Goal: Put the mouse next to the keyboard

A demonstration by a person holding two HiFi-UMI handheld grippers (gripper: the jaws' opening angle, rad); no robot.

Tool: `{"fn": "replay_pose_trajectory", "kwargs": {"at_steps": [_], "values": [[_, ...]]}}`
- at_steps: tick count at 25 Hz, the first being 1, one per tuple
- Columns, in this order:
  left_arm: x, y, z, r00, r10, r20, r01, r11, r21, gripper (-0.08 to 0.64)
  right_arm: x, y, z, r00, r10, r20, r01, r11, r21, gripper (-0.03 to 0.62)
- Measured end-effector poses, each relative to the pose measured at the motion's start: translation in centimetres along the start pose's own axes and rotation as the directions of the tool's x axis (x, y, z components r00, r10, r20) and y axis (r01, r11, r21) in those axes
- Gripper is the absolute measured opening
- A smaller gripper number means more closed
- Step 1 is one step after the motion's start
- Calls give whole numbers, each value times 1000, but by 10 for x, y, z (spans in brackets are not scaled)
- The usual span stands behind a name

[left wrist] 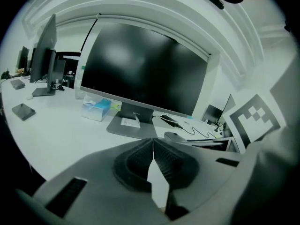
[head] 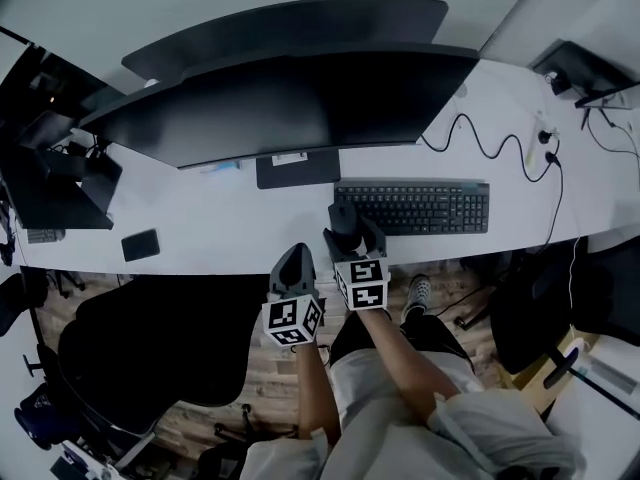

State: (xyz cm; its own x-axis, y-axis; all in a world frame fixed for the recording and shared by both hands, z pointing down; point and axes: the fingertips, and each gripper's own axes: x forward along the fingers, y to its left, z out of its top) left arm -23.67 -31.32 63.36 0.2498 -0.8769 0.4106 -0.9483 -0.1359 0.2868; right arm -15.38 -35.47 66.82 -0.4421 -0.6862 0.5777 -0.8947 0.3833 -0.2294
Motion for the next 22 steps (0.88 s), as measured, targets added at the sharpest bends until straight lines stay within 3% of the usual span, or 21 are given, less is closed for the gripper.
{"fn": "replay_pose_trajectory", "kwargs": {"at_steps": [22], "values": [[15,-207,-27,989,-146,-18,147,986,83,23,-124,-169,5,987,-80,140,71,995,70,308]]}}
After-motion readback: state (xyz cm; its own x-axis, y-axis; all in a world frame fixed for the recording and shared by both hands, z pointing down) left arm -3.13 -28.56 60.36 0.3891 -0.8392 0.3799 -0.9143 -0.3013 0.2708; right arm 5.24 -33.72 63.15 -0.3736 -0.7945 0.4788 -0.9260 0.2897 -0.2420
